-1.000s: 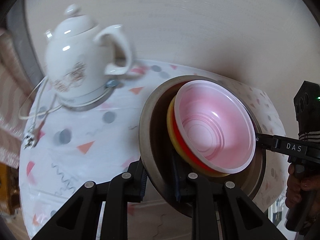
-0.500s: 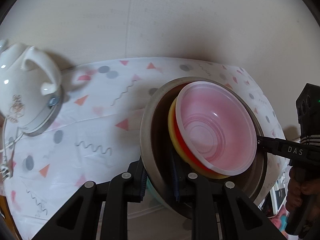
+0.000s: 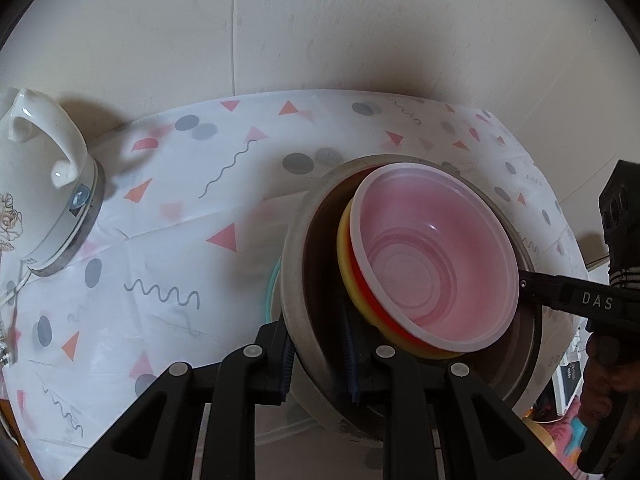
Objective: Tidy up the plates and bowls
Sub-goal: 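Lift the steel bowl stack with both grippers and carry it over the plate stack, then lower the steel bowl stack onto the floral plates with both grippers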
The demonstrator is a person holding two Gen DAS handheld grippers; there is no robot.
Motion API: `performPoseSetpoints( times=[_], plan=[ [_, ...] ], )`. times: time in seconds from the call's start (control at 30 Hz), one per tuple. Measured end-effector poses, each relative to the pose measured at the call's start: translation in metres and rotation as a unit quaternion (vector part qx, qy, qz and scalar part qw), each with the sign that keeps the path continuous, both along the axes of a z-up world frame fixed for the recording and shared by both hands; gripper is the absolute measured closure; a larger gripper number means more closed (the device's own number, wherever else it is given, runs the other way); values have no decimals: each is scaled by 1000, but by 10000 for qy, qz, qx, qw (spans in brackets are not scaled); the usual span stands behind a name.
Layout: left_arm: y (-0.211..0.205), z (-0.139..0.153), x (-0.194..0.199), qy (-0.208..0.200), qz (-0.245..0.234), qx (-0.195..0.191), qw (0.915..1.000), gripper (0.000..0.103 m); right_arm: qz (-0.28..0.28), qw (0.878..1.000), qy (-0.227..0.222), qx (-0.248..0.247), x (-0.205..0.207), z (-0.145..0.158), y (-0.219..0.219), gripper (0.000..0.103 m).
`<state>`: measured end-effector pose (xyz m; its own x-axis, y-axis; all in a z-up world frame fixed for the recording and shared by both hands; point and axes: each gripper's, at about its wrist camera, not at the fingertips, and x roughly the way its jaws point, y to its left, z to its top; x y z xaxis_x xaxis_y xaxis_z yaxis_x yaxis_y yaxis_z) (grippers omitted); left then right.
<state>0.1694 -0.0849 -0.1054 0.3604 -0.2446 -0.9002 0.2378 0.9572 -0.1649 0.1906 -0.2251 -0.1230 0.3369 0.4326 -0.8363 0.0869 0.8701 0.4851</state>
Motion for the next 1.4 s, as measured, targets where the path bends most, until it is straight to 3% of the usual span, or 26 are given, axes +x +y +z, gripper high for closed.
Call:
performPoseSetpoints(
  times=[0.67,1.4],
  plan=[
    [-7,-13,0,94,7,143,9999,83,-15,10000,12,-63,-3,-7,-3,91],
    [-1,-8,-3,-7,112,192,9998,83,-17,10000,-13,-17,-11,-5,-5,89]
  ],
)
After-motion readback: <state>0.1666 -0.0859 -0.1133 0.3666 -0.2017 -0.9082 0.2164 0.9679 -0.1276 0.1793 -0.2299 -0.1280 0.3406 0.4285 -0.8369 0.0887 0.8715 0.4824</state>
